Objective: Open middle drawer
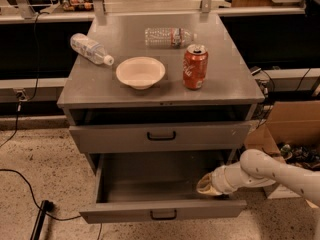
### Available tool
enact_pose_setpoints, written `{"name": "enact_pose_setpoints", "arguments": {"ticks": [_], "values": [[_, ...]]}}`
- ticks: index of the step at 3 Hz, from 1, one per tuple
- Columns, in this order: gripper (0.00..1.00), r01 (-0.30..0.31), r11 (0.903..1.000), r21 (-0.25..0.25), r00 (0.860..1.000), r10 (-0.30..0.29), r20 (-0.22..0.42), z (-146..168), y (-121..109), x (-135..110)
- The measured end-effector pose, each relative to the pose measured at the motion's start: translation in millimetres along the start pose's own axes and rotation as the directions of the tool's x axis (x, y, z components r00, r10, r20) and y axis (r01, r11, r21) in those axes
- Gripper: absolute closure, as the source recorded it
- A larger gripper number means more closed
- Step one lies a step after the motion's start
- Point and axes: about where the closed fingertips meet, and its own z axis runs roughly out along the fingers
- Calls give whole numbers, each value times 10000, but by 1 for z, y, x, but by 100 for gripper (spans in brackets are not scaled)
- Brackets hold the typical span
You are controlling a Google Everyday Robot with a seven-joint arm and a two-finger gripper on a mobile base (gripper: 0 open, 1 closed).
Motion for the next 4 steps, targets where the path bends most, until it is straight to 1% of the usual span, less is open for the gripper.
{"name": "enact_pose_setpoints", "arguments": {"ticks": [1, 2, 3, 4], "values": [[100, -33, 9959, -906, 9991, 71, 419, 13, 37, -8], [100, -23, 9948, -1019, 9990, 70, 452, 12, 42, -8], [100, 490, 9925, -1118, 9970, -419, 652, -21, 60, -18], [100, 977, 9940, -482, 9899, -921, 1078, -67, 67, -37]]}}
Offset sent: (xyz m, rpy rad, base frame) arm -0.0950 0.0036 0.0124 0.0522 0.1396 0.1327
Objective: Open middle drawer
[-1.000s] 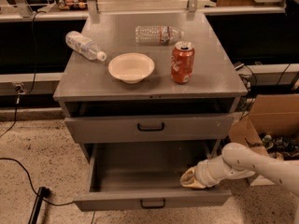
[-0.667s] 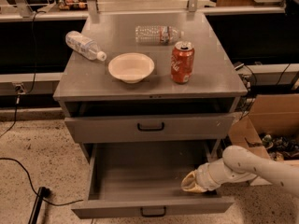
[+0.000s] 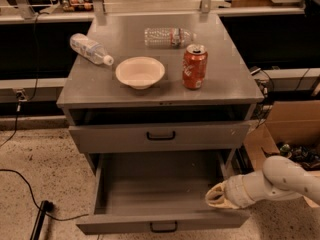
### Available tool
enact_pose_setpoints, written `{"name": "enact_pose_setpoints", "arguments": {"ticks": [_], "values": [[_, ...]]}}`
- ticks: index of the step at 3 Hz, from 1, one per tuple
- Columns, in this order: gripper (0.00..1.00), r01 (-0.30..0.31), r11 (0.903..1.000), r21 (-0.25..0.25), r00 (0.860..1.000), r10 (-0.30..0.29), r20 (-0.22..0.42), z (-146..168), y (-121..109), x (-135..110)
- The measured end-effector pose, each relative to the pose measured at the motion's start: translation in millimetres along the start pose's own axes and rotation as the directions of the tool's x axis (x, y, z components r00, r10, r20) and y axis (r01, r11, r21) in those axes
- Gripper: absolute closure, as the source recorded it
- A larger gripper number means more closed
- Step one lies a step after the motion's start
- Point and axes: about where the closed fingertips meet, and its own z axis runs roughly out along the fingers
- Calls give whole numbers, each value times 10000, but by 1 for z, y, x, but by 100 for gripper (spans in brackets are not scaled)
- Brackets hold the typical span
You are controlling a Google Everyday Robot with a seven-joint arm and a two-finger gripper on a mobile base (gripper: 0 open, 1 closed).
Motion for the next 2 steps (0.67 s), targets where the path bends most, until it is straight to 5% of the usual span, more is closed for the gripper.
{"name": "enact_pose_setpoints", "arguments": {"ticks": [1, 2], "values": [[100, 269, 9960, 849, 9982, -313, 506, -45, 2, -24], [81, 212, 9962, 850, 9984, -256, 512, -44, 4, -21]]}}
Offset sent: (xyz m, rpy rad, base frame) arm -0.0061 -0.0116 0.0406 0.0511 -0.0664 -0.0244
